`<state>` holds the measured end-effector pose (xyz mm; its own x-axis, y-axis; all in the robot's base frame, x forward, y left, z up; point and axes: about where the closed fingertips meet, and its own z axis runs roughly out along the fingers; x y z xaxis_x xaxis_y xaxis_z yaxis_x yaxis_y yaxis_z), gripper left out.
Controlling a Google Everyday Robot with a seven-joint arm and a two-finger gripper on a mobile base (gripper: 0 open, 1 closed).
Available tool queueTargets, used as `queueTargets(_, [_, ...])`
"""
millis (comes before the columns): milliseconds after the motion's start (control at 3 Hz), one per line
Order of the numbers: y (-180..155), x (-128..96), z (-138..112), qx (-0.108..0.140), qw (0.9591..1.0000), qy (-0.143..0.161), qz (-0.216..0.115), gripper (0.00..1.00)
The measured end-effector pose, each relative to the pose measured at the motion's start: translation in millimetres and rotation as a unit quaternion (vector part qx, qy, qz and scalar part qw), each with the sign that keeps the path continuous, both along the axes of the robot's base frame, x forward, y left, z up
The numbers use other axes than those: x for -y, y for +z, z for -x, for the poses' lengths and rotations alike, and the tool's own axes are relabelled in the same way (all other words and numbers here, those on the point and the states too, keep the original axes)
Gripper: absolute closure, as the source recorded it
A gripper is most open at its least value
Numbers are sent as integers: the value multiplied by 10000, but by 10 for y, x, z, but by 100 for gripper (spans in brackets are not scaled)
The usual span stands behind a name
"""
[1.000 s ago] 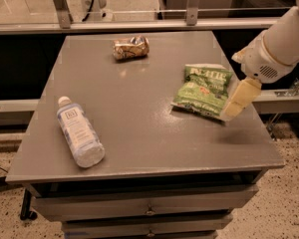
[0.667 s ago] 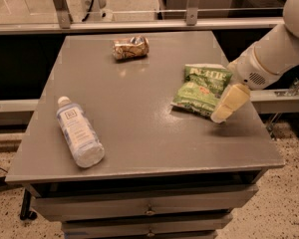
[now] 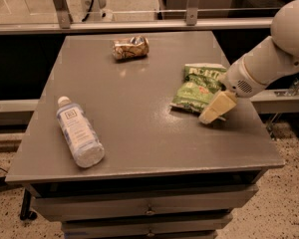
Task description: Move green jalapeno chip bag near blue plastic bottle
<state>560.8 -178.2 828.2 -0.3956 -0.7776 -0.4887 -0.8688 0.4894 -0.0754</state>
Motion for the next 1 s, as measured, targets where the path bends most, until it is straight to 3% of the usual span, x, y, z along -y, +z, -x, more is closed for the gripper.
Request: queueTargets(1000, [-23, -49, 15, -159, 9996, -131, -184, 87])
